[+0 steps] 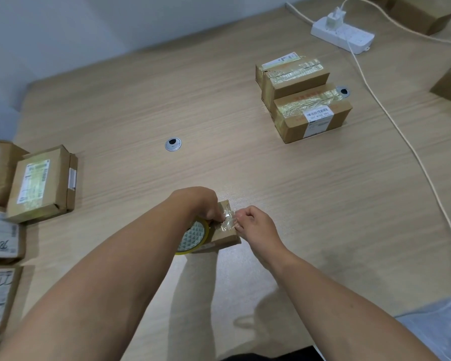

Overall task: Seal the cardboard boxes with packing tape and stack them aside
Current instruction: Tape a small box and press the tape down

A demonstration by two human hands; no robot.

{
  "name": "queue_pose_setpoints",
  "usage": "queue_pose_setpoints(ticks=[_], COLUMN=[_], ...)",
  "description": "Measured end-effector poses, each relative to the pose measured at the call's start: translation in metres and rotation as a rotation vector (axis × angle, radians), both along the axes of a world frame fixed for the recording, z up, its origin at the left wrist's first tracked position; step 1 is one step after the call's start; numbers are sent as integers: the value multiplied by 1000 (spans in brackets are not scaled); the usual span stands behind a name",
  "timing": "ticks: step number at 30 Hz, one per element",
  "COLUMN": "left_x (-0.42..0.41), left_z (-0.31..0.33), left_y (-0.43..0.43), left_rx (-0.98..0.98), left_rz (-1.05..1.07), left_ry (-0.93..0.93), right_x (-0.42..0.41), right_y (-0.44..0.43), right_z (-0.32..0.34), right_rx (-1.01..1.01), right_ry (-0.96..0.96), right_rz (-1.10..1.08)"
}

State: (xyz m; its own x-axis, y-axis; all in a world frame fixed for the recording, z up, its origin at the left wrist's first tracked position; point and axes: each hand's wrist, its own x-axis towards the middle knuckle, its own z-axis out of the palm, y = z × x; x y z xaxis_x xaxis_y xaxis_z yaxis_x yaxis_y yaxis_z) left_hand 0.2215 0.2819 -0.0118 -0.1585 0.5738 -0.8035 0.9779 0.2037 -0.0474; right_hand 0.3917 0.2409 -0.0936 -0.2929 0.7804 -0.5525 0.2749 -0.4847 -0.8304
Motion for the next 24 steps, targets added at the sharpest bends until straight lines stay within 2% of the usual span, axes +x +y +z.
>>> queue_pose_setpoints(ticks=[6, 10, 12, 14, 17, 21, 24], left_x=[1, 3, 3, 2, 2, 1, 2], left_z=[1, 0, -1, -1, -1, 1, 1], left_y=[-1, -1, 1, 2, 1, 0, 0], left_rx=[5, -6, -13, -16, -9, -14, -16], left_rz=[-12, -38, -44, -41, -38, -19, -2], left_ry=[-4, 4, 5, 0, -3, -1, -6], right_x=[-6, -4, -2, -2, -6, -7, -9], right_y=[-2, 3, 7, 6, 2, -1, 1], right_z=[6, 13, 12, 9, -4, -9, -14], right_rx=[-188, -244, -160, -23, 16, -146, -249], right_ry=[155, 241, 177, -8, -84, 163, 192], right_rz=[-145, -174, -97, 35, 22, -141, -229])
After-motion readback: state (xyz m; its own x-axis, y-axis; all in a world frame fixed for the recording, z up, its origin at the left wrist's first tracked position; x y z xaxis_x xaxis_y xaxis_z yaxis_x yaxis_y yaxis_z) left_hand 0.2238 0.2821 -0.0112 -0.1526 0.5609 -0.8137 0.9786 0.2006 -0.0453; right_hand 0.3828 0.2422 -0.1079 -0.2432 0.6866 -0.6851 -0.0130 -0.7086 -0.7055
